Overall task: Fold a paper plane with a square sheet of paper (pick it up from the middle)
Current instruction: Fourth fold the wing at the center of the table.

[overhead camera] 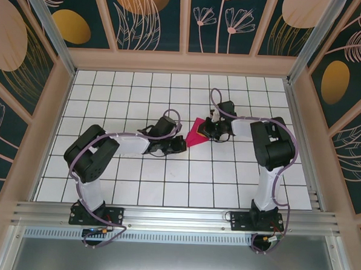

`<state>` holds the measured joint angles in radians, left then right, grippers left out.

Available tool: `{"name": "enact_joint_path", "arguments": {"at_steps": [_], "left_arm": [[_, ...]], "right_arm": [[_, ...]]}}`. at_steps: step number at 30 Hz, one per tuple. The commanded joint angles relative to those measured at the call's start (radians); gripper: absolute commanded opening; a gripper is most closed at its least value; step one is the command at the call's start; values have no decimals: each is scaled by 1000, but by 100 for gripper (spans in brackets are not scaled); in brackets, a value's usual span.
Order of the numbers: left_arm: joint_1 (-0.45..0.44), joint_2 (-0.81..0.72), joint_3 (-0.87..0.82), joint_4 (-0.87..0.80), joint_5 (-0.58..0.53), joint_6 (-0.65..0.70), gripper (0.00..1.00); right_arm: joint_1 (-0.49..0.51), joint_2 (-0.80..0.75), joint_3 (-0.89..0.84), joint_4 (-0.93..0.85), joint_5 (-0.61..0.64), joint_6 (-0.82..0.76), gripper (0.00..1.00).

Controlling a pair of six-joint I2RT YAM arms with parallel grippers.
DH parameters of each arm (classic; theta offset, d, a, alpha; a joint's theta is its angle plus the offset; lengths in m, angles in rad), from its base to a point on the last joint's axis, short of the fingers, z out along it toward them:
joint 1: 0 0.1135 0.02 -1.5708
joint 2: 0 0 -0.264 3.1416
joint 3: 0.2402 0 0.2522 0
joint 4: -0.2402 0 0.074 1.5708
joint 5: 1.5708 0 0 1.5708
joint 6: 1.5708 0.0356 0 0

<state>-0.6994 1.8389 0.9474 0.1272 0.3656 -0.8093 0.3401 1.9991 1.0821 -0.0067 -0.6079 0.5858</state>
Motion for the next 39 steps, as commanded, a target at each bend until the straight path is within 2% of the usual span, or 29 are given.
{"name": "enact_joint_path", "arguments": {"at_steps": [1,8,20,25,31,36,39], "left_arm": [[0,-2,69,23,-24,-1,10],[2,42,97,-13,-108,2,8],[3,91,69,-45,-85,-2,3],[2,91,53,-75,-113,6,0],[2,93,-1,-87,-148,-6,0],[2,101,-27,-78,-148,-28,0],[2,100,-31,-83,-154,-41,0]], "right_arm": [[-1,109,-43,-114,159,-7,0],[-1,110,-44,-110,151,-6,0],[-1,109,-39,-118,154,-6,0],[-1,105,-33,-121,150,-6,0],[0,30,13,-119,98,-50,0],[11,-35,97,-103,-9,-135,0],[27,-69,75,-75,-34,-135,0]]}}
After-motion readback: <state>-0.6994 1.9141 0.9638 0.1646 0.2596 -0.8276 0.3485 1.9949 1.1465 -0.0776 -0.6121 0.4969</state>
